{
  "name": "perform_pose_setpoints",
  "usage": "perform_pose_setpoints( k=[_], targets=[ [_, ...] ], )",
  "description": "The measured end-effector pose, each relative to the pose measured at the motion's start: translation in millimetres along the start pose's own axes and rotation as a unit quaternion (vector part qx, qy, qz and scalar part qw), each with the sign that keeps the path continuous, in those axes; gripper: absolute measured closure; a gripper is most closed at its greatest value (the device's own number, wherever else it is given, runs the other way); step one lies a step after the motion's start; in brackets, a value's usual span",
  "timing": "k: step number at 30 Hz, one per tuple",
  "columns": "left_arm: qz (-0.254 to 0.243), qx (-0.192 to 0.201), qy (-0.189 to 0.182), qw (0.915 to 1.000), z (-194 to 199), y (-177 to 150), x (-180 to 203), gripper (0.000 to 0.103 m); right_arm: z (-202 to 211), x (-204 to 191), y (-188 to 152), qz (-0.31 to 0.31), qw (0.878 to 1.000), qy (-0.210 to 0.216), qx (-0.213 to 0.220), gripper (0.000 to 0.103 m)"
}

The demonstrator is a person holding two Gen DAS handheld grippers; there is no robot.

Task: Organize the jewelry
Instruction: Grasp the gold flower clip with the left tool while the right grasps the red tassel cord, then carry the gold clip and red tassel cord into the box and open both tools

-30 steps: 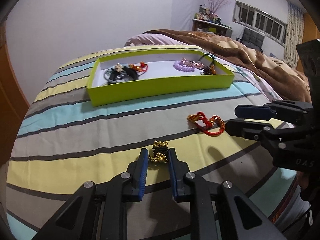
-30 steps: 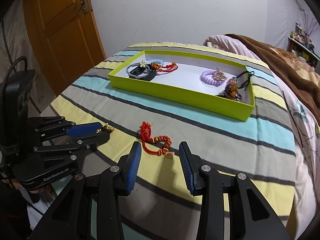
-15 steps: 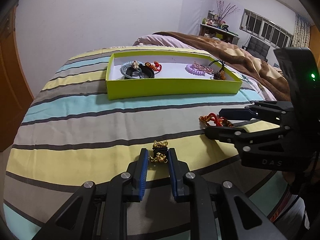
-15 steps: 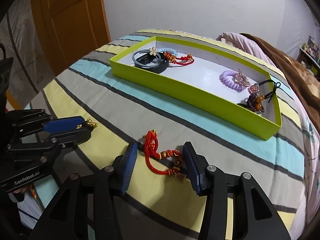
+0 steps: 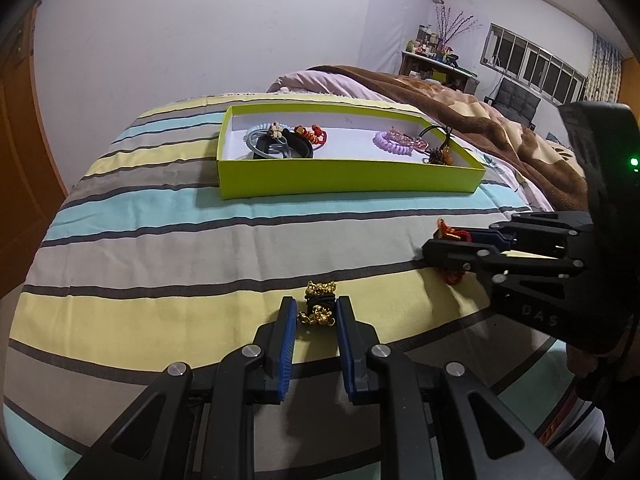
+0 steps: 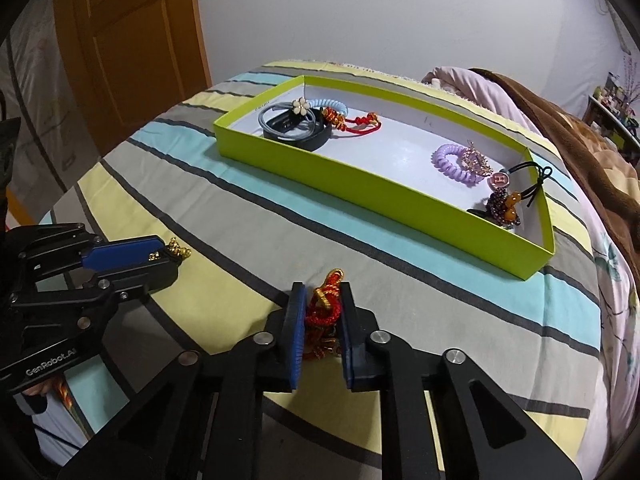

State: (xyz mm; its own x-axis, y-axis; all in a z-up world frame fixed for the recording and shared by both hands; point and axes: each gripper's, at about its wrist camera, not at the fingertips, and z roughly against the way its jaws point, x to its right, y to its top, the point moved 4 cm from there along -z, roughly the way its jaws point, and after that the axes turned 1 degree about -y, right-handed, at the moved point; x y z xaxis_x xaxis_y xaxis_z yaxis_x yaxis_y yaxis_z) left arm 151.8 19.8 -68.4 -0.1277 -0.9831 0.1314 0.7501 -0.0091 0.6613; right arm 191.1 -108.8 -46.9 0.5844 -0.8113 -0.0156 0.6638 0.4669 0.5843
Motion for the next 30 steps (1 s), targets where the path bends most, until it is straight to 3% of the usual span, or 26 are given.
perform_pose_setpoints(
  k=[11, 30],
  targets=[
    [-0.003, 0.015, 0.000, 0.9999, 11.7, 9.7, 3.1, 0.083, 23.5, 8.0, -2.2, -0.028, 0.999, 0.007, 0.028, 0.092],
    [-0.045, 0.063, -0.004, 0.9970, 10.1, 78.0, 27.1, 0.083, 43.6, 53.5, 34.8, -0.080, 0.994, -0.001, 0.074, 0.091]
  ],
)
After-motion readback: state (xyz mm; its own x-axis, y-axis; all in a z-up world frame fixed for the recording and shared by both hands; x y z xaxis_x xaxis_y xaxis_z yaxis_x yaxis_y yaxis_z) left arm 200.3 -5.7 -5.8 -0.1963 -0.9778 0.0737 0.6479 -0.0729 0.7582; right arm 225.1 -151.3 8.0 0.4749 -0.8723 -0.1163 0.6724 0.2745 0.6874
